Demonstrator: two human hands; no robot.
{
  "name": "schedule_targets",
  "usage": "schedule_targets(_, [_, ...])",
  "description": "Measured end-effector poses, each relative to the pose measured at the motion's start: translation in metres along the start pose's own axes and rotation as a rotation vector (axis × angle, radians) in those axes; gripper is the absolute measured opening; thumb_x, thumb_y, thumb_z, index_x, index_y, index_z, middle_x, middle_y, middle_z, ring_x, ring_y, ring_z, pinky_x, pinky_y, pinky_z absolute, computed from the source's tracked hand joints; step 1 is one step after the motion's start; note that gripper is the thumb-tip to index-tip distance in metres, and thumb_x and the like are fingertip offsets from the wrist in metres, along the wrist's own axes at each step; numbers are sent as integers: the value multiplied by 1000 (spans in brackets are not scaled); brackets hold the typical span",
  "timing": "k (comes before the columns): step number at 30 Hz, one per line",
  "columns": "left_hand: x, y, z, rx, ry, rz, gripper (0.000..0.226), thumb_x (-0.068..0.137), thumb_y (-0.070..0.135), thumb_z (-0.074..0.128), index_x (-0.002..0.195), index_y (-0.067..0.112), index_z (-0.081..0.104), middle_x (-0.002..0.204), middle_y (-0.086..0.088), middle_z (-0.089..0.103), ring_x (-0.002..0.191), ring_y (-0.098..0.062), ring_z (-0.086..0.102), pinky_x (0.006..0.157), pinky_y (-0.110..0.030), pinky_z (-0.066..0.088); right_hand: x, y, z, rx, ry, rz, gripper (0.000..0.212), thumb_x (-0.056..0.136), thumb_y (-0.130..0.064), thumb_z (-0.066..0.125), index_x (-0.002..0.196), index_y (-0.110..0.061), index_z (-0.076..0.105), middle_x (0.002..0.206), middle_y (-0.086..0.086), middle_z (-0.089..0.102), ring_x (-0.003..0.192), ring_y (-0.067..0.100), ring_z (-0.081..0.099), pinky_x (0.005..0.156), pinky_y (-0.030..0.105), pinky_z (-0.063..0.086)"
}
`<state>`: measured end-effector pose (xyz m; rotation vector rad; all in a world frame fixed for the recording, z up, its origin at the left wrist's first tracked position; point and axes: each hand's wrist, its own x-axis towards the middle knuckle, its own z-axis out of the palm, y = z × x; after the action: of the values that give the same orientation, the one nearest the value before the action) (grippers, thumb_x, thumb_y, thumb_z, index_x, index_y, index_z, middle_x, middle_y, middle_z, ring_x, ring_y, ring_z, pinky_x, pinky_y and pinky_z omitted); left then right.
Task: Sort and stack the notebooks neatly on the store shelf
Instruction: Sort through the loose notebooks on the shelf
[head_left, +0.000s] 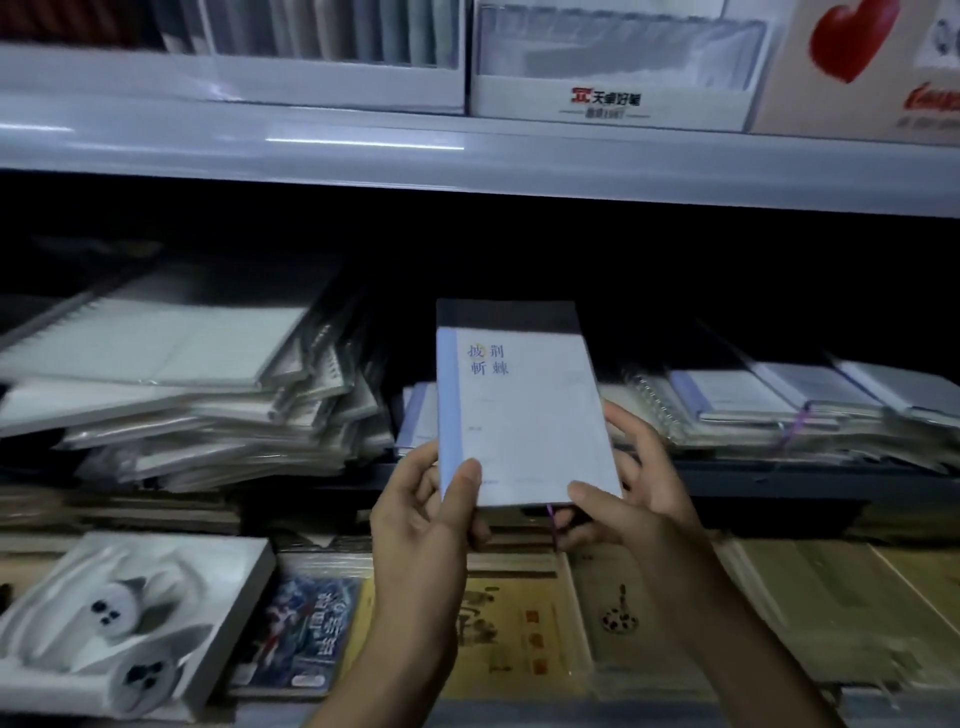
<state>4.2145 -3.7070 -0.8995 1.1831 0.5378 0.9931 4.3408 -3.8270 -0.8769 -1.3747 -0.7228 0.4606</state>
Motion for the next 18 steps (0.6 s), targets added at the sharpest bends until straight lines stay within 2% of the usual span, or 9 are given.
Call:
schedule_targets(3, [14,5,-2,24,53,41,27,101,19,66,128,22,66,61,-3,59,55,-11,55,54,-21,48,18,-1,12,-47,1,-56,67,94,2,66,145,-37,46,110,1,74,70,26,68,56,37,59])
schedule_targets(5, [25,7,-3,87,104,76,29,102,23,66,131,25,64,61,1,63,55,-9,59,54,-21,49,31,6,22,-5,54,-29,64,92,-1,70,143,-31,46,107,6,74,69,25,70,56,33,59])
schedule_targets(7, [35,1,-9,315,159,156,27,104,33,63,131,29,64,67,9,69,58,-5,63,54,-25,53,41,15,33,-36,100,-11,57,90,-8,75,139,-24,51,103,8,75,63,25,70,55,32,59])
schedule_targets(9, [40,-4,-17,676,168,203,34,106,46,55,135,31,65,83,16,74,64,-2,62,58,-34,56,48,30,36,-206,144,-39,48,88,-23,80,132,-23,60,89,3,73,50,20,60,49,33,53])
schedule_targets(10, [40,-5,-19,803,175,206,40,107,49,52,140,30,63,92,15,75,66,0,58,59,-32,54,51,37,34,-314,177,-74,43,87,-30,80,127,-25,66,75,-2,68,47,15,53,49,35,49])
schedule_targets(12, [39,-5,-21,894,172,208,46,106,51,51,146,28,59,99,12,75,71,-2,60,60,-25,48,56,46,28,-486,243,-148,35,88,-38,78,121,-28,71,54,-4,48,48,9,43,53,34,43])
schedule_targets(14, [35,-4,-20,911,141,193,49,105,52,52,149,30,56,88,15,73,75,-4,66,57,-27,45,60,52,26,-504,253,-177,31,91,-39,74,120,-28,71,51,4,45,48,11,42,51,34,38])
schedule_targets(16, [33,-4,-20,886,129,173,49,104,51,54,149,30,56,71,15,67,68,-4,65,54,-29,42,61,56,27,-447,221,-172,28,94,-39,70,121,-30,69,53,11,50,47,18,44,49,42,40])
schedule_targets(18, [33,-6,-21,866,149,163,46,103,47,57,146,31,58,62,11,63,64,-4,63,53,-30,43,59,61,28,-450,207,-177,28,97,-39,66,123,-30,67,54,10,54,48,22,49,50,47,43])
